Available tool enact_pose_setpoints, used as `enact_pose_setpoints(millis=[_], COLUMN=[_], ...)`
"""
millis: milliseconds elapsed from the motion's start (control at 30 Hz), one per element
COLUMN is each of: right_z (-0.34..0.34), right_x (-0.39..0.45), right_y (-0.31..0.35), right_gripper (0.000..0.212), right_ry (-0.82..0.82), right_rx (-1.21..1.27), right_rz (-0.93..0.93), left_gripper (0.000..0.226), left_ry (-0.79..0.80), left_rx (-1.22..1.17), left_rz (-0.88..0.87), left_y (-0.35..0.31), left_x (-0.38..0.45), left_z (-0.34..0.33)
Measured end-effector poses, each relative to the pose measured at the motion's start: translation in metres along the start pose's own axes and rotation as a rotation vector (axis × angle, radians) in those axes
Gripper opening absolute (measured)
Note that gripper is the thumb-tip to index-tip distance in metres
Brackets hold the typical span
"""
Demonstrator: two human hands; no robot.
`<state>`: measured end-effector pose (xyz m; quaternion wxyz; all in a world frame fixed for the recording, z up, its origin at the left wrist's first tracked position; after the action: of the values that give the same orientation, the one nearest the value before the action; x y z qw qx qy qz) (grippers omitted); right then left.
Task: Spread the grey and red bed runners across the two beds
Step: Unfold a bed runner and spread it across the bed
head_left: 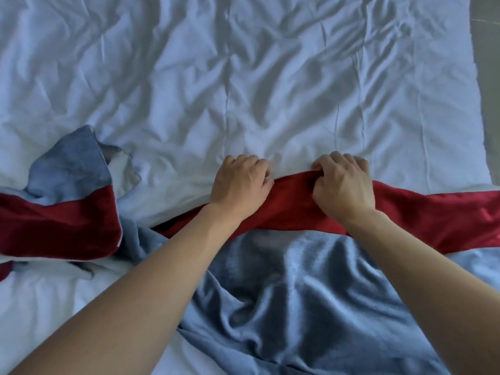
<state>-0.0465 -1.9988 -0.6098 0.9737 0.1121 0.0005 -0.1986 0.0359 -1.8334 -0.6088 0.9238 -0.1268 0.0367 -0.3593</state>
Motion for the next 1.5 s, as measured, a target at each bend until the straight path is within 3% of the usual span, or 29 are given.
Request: enact_pose_setpoints(millis=[133,267,367,533,733,833,1033,1167,1500], right_z=[-0.005,-0.018,-0.024,-0.033,-0.048,-0.052,-0.055,-0.061,-0.073], right_x=[-0.012,-0.029,-0.045,-0.061,-0.069,-0.072,-0.078,-0.083,-0.074], right_y=[0.081,0.171,0.237,0.334,0.417,0.458,0.527,0.565,0.647], right_gripper=[0.035,0.033,0.027,0.044,0.032,0.018,0.013,0.012,0.019], right_ry=[0.028,0.065,0.012,0.034,0.052,0.023,-0.085,-0.086,-0.043], right_rx=[0.019,0.106,0.199,0.276,0.217,0.203,0.262,0.26,0.222], right_rz=[0.17,0.259,0.244,0.132,0.091,0.13,0.16,0.233,0.394], left_gripper=[0.015,0.02,0.025,0.038,0.035,0.032,0.016,0.01,0.023], left_ry=[-0.018,0.065,0.097,0.103,0.076,0.056,0.011,-0.023,-0.083], left_rx=[0.071,0.233,0.343,0.443,0.338,0.292,0.276,0.213,0.086], left_rz=[0.002,0.009,0.036,0.128,0.118,0.085,0.107,0.181,0.447], left_y=[0.05,0.114,0.162,0.234,0.303,0.325,0.371,0.413,0.513], left_x=[-0.026,-0.047,-0.068,-0.108,-0.15,-0.165,-0.189,-0.208,-0.255], left_z=[0.025,0.049,0.07,0.114,0.139,0.144,0.153,0.166,0.198])
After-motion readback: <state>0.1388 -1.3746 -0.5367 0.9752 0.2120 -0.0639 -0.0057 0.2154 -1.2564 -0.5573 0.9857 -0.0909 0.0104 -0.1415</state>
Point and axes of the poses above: each hand's wrist, its own x-axis towards the middle knuckle, its own z-axis out of the back of the hand, y = z × x, the point moved 6 cm from there along x, towards the middle knuckle, and after that the axes turned 5 degrees about -y, right-handed, at the moved point
